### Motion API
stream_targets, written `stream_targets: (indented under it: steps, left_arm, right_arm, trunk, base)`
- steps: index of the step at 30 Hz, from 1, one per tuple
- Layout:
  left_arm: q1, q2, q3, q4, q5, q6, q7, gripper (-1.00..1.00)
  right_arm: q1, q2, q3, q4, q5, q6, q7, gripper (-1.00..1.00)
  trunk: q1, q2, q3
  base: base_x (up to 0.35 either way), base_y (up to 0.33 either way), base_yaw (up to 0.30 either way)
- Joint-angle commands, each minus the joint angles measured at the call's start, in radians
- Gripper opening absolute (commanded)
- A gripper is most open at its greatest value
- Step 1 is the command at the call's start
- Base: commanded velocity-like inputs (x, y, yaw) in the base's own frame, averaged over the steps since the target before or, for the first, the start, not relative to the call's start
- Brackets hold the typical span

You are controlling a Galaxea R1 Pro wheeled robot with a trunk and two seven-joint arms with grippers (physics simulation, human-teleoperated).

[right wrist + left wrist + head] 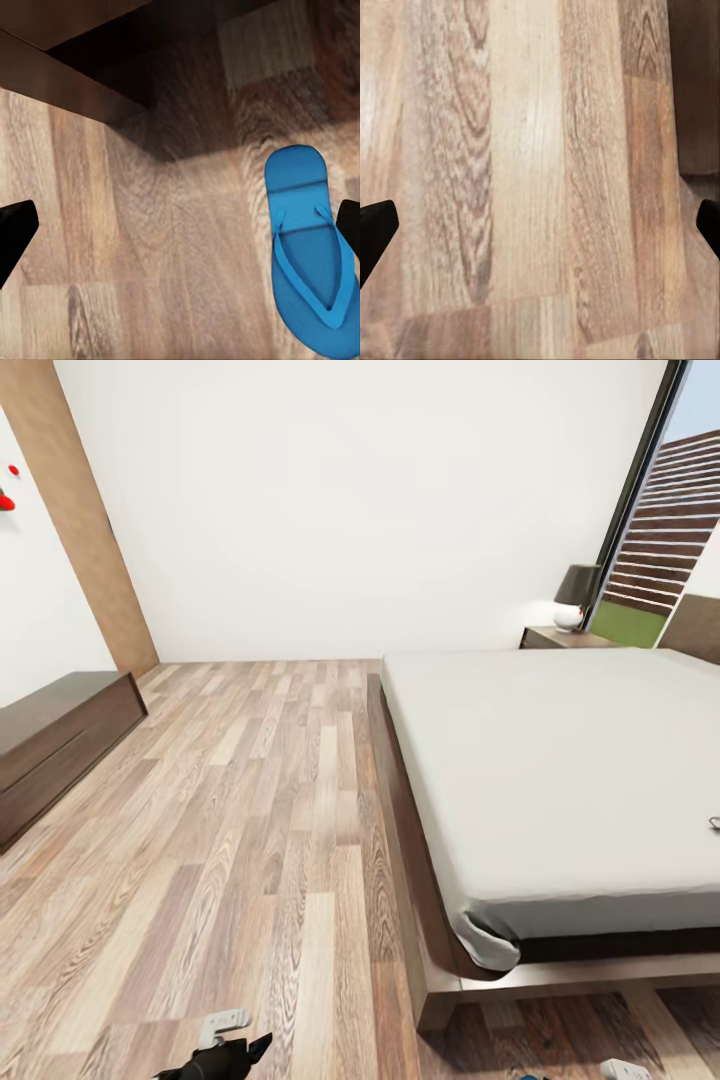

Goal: In the bedroom, move the book from the bed onto either nightstand, and place the two sandals side by side next to the bed.

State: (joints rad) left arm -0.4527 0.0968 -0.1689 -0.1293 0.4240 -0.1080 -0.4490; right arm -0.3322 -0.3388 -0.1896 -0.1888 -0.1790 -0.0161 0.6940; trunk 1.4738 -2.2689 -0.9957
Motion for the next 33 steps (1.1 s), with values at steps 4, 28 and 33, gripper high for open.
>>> stream_targets:
  steps: [4, 28, 33]
  left_arm:
    - [-0.001, -0.004, -0.008, 0.002, 0.008, -0.005, -0.002, 1.0]
    - [0.0, -0.008, -0.008, 0.004, 0.009, -0.006, 0.0, 1.0]
    - [0.0, -0.009, -0.009, 0.005, 0.008, -0.006, 0.001, 1.0]
  right_arm:
    - [-0.001, 0.0, -0.001, 0.002, -0.004, -0.002, 0.004, 1.0]
    - [-0.001, 0.0, -0.001, 0.002, -0.005, -0.002, 0.005, 1.0]
    - [0.0, 0.001, 0.0, 0.017, -0.004, -0.002, 0.004, 1.0]
  trunk:
    - [-0.016, 0.028, 0.012]
    - [-0.108, 0.196, 0.087]
    - [-0.127, 0.231, 0.103]
  base:
    - [0.0, 0.0, 0.0]
    - [0.0, 0.0, 0.0]
    - [0.0, 0.0, 0.0]
